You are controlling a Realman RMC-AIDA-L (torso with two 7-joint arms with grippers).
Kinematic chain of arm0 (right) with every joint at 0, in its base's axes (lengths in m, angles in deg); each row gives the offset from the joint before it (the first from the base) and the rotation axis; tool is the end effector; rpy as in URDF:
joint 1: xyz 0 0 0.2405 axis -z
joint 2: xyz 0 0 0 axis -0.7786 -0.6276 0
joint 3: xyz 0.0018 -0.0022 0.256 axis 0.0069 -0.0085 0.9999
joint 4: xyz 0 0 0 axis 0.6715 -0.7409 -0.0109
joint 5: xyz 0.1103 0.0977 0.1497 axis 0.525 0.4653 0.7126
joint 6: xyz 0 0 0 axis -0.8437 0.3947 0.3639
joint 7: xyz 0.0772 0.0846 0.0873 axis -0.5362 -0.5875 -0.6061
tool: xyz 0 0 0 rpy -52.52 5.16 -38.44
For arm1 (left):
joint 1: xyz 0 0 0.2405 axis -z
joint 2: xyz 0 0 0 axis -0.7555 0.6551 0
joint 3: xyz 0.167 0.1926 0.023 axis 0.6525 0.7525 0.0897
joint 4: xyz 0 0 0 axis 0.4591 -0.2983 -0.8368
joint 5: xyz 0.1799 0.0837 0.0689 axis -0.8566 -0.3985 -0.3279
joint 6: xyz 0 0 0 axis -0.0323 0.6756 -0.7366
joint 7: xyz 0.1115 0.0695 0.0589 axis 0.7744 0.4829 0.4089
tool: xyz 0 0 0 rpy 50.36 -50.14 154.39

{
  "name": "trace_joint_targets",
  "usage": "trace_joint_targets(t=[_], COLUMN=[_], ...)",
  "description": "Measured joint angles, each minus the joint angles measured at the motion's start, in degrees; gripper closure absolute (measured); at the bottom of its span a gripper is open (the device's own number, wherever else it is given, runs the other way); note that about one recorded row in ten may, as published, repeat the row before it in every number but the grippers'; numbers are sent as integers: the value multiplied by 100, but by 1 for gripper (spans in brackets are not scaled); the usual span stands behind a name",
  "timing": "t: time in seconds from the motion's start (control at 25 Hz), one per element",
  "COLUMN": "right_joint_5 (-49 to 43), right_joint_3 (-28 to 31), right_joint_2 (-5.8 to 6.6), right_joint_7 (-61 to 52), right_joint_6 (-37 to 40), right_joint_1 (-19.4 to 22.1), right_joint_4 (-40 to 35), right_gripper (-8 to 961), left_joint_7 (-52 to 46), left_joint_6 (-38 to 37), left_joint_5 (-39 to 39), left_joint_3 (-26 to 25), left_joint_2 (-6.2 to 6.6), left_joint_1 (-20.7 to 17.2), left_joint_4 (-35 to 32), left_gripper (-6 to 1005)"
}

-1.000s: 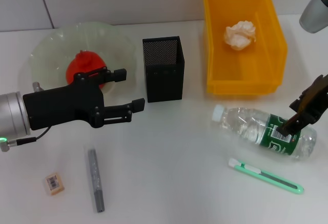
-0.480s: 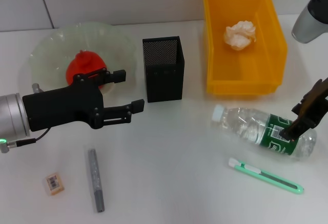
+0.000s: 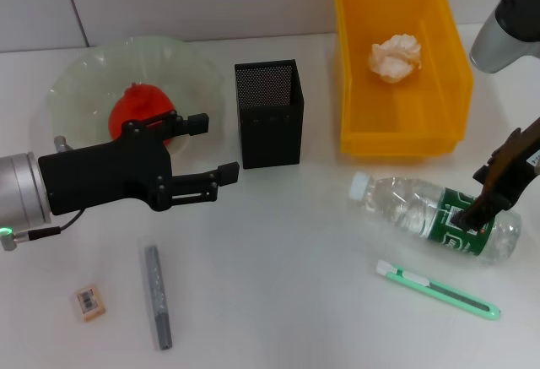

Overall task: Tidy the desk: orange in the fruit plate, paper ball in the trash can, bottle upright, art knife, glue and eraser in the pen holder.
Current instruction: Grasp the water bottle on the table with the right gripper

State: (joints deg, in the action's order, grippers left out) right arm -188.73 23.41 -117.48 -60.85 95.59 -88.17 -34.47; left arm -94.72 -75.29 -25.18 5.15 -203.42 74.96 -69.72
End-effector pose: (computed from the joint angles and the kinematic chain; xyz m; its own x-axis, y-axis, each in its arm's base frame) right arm 0.2080 0.3485 0.0617 0.7079 -0.6119 0.3527 -0.4707 -0.7811 -0.4103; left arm -0.2251 0.3303 -0.0134 0.8048 0.1511 0.5739 0.3048 -0.9350 -0.1811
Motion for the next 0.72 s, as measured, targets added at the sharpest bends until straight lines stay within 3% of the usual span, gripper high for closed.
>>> trace_joint_targets(t=[0.72], right_joint_5=[-157], right_joint_3=[-295], right_joint_2=[-72], right_joint_7=[39], right_joint_6=[-457], right_joint_1=[59], right_joint_4=[348], right_gripper=[123], left_joint_7=[0], left_joint_6=[9], left_joint_5=[-22], left_joint_3=[0], left_joint_2=[0], left_joint_1=[5], left_joint_4=[7], left_gripper=[172])
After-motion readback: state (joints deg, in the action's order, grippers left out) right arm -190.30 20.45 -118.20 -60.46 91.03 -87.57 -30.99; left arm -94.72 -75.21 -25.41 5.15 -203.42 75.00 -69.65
